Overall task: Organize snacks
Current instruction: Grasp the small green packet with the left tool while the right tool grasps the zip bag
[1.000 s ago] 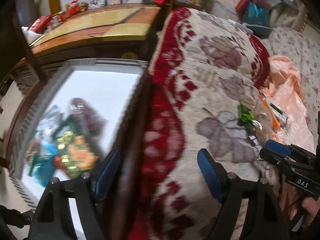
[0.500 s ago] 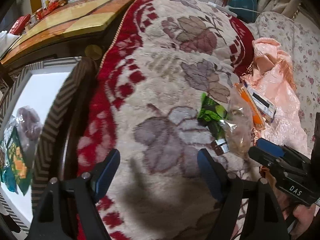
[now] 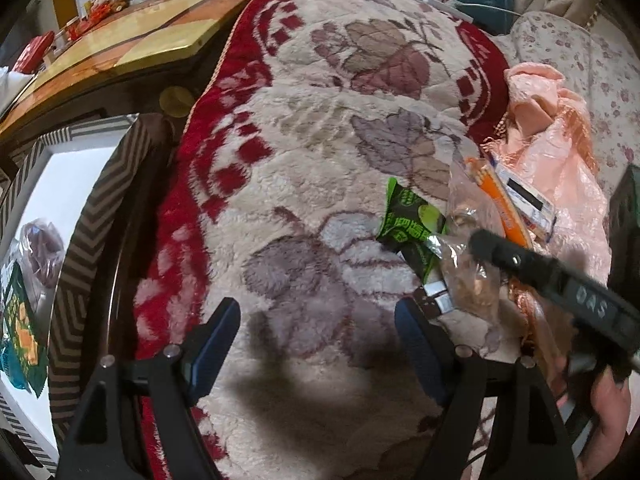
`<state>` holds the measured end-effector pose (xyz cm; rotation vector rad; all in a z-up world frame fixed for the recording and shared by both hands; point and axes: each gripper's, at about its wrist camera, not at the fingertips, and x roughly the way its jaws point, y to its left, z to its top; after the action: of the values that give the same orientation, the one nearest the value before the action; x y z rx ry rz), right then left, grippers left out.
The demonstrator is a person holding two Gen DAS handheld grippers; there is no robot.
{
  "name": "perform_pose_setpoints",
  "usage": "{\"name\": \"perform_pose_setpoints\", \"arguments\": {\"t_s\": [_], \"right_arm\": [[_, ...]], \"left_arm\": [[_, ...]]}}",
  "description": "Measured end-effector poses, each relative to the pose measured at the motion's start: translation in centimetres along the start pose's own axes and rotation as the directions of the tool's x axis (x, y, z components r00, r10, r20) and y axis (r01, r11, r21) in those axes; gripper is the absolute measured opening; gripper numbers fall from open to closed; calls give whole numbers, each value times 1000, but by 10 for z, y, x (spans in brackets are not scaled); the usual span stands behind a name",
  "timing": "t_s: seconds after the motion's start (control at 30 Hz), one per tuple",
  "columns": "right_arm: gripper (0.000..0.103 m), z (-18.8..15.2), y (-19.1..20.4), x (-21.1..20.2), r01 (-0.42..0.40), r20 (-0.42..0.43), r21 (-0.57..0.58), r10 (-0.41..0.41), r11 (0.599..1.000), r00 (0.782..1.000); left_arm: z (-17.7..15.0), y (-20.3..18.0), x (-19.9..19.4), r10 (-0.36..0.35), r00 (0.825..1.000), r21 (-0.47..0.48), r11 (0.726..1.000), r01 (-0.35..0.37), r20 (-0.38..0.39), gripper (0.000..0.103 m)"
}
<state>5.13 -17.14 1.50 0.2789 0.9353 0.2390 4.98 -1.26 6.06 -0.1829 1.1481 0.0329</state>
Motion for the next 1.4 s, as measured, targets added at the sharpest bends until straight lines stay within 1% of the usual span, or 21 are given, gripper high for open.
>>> {"name": "perform_pose_setpoints", "arguments": {"t_s": [0.1,0.13,0.23,0.3,0.37,0.43,0.47,0.53,0.63,0.7,0.8,0.87,0.93,0.97,1.0,1.03,1.07,1.1,1.13,1.2,1.4], "right_arm": [[67,10,9,16,19,-21,-33,-19,999,1000],[67,12,11,20,12,-19,-52,-13,999,1000],[56,15,5,24,-11,-2,-71,11,997,1000],[53,16,3,28,-32,-23,-72,30,997,999],[53,17,8,32,-13,-34,-116,9,993,999],[52,19,19,40,21,-61,-193,-33,981,998],[45,19,22,40,32,-62,-222,-47,975,997],[36,19,21,29,27,-48,-252,-40,967,998],[35,16,6,2,20,-1,-223,-21,975,1000],[34,14,-9,-18,10,38,-179,-3,984,999],[34,13,-26,-35,-19,61,-114,26,993,998],[34,14,-31,-39,-30,65,-96,36,995,997],[34,13,-35,-39,-41,62,-85,46,996,997],[34,13,-35,-38,-48,60,-82,53,995,997],[34,13,-35,-37,-55,57,-83,60,995,997],[34,12,-34,-37,-59,56,-87,64,994,996],[34,12,-33,-37,-64,55,-94,69,994,996],[34,11,-32,-37,-67,54,-99,73,993,996],[34,11,-30,-36,-69,52,-103,75,992,996],[34,11,-28,-37,-76,52,-109,82,991,995],[34,5,-10,-39,-92,43,-159,100,983,994]], "left_arm": [[2,3,2,-3,1000,-15,1000,3,-4,81],[3,3,2,-5,1000,-19,1000,5,-3,81],[6,2,3,-4,1000,-26,1000,4,4,81],[8,1,4,-4,1000,-33,999,4,2,81],[9,1,5,-8,1000,-46,999,8,-1,81],[11,3,4,-10,1000,-66,998,10,3,81],[13,3,4,-12,1000,-75,997,12,2,81],[16,3,5,-19,1000,-95,995,20,5,81],[25,0,10,-46,999,-136,990,47,6,81],[31,-4,18,-73,997,-170,983,72,0,81],[40,-15,31,-97,995,-210,973,92,-14,81],[46,-22,37,-93,996,-212,973,88,-14,81],[50,-31,44,-88,996,-191,978,84,-12,81],[52,-33,48,-84,996,-179,981,79,-17,76],[53,-36,53,-83,996,-163,984,78,-25,67],[53,-37,57,-75,997,-141,988,69,-35,47],[53,-38,58,-67,997,-118,991,63,-32,44],[52,-37,57,-83,996,-96,992,82,-15,40],[51,-35,55,-103,995,-84,991,101,-14,38],[48,-29,50,-138,990,-82,987,137,-15,37],[33,-11,23,-113,993,-45,992,114,31,35]]}}
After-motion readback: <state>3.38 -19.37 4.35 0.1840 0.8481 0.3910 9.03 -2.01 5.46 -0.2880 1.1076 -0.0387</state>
